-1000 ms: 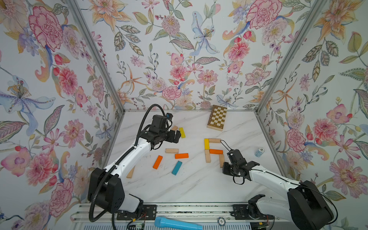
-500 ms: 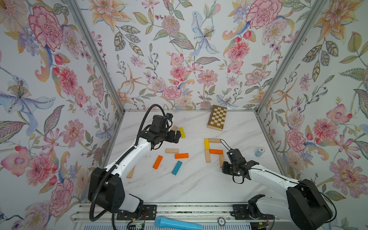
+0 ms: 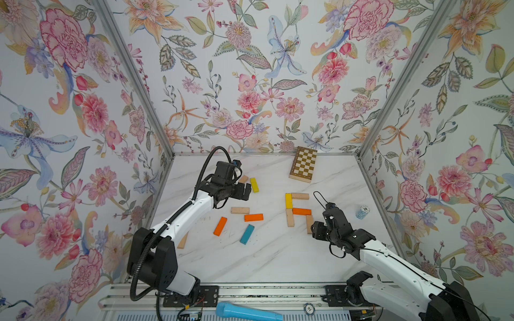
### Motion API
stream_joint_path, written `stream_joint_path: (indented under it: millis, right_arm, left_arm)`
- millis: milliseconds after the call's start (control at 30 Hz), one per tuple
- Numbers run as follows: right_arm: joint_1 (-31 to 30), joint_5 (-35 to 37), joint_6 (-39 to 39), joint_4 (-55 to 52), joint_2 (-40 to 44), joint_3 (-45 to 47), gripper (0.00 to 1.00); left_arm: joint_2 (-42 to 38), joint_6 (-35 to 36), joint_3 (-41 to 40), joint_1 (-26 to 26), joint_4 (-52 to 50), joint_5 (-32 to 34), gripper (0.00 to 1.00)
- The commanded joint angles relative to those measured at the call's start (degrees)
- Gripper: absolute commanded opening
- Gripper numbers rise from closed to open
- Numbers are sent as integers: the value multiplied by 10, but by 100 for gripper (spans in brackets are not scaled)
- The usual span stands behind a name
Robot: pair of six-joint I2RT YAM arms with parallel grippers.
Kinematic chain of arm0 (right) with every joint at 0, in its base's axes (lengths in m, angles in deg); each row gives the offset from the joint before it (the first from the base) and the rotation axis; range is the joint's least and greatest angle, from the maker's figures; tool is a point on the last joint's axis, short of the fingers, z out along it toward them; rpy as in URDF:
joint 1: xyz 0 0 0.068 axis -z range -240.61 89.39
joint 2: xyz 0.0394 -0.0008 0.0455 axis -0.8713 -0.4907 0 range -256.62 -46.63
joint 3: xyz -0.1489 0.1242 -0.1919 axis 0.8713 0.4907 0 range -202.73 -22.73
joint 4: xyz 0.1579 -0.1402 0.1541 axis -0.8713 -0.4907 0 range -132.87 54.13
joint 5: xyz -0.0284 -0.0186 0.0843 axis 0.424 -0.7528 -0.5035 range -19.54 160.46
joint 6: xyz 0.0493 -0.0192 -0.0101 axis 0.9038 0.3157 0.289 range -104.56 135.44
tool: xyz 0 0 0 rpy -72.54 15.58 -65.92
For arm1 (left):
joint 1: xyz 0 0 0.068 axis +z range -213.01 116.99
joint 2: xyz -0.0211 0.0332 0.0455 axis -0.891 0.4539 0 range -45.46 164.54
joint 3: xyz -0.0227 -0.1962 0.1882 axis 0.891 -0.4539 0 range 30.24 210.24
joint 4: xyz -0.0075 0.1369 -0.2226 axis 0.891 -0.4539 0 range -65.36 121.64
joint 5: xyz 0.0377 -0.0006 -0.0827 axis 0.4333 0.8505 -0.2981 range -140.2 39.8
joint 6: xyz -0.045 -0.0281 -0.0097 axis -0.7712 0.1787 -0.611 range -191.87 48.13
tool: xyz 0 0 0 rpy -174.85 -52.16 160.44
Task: Assemble the number 6 with building blocks
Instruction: Assemble the building block at the center of the board.
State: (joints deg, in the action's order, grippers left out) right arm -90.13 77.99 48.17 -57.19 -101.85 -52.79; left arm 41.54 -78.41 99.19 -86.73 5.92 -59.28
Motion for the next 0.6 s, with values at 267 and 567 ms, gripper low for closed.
stream_joint_path:
  millis: [267,567]
  right_arm:
    - [-10,-3,-73,56,-72,-81,58]
    - [-47,-62,-89,121,-131,-93,67]
  left_arm:
    - [85,-39,62,-38,-105,73,99]
    - [66,-91,11,-95,-155,88,99]
